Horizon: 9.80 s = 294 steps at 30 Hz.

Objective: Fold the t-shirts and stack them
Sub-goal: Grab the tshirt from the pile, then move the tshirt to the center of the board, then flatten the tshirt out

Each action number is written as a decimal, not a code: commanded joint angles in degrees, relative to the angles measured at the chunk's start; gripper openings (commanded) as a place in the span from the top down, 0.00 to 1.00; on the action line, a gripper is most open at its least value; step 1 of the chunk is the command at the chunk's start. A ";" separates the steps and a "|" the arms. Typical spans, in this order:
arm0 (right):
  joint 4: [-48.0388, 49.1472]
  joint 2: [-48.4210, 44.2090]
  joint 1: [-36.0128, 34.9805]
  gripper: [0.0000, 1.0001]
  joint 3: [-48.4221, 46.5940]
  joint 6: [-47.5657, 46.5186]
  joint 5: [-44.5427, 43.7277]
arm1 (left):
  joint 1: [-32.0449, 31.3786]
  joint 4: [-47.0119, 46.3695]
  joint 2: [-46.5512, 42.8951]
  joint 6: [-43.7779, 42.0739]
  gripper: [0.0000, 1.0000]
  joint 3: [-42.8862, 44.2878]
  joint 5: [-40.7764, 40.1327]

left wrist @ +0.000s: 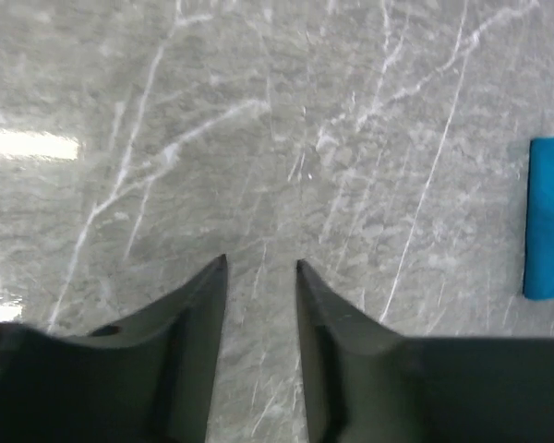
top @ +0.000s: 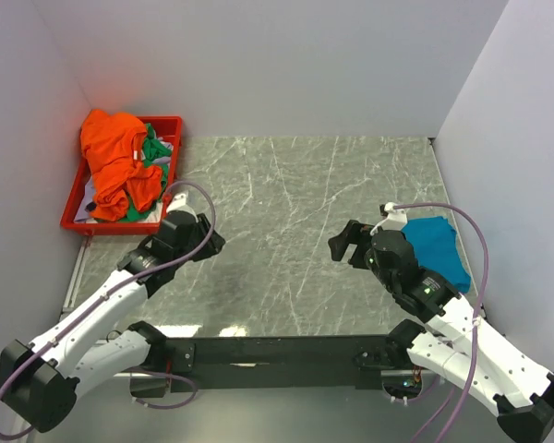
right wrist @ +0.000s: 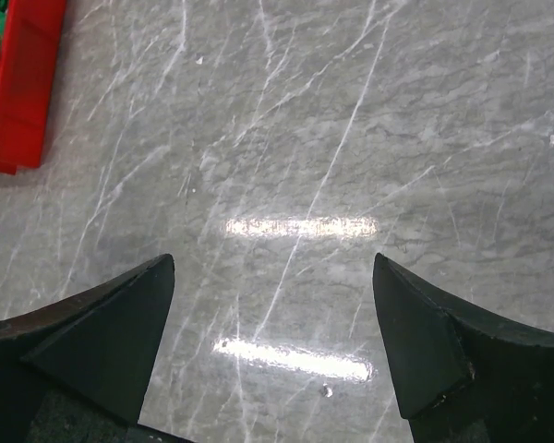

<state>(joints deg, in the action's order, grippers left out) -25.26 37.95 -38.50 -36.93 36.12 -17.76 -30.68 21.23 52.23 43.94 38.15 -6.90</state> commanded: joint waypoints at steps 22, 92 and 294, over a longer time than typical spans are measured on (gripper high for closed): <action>1.08 3.00 -0.43 0.06 0.54 -3.07 6.24 | 38.40 2.50 25.19 -0.53 0.35 27.06 -2.77; -0.85 3.62 -0.35 0.09 -6.05 -4.39 8.88 | 2.83 2.77 20.99 -4.04 1.00 53.72 -4.26; -4.72 17.50 34.02 1.00 -21.08 -4.21 16.18 | -26.98 10.59 12.98 36.04 0.47 -8.27 -23.60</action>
<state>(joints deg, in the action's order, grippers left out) -32.62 56.69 -4.84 -58.26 32.49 -2.00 -57.47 33.56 64.34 80.20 29.02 -28.40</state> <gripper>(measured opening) 0.008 0.532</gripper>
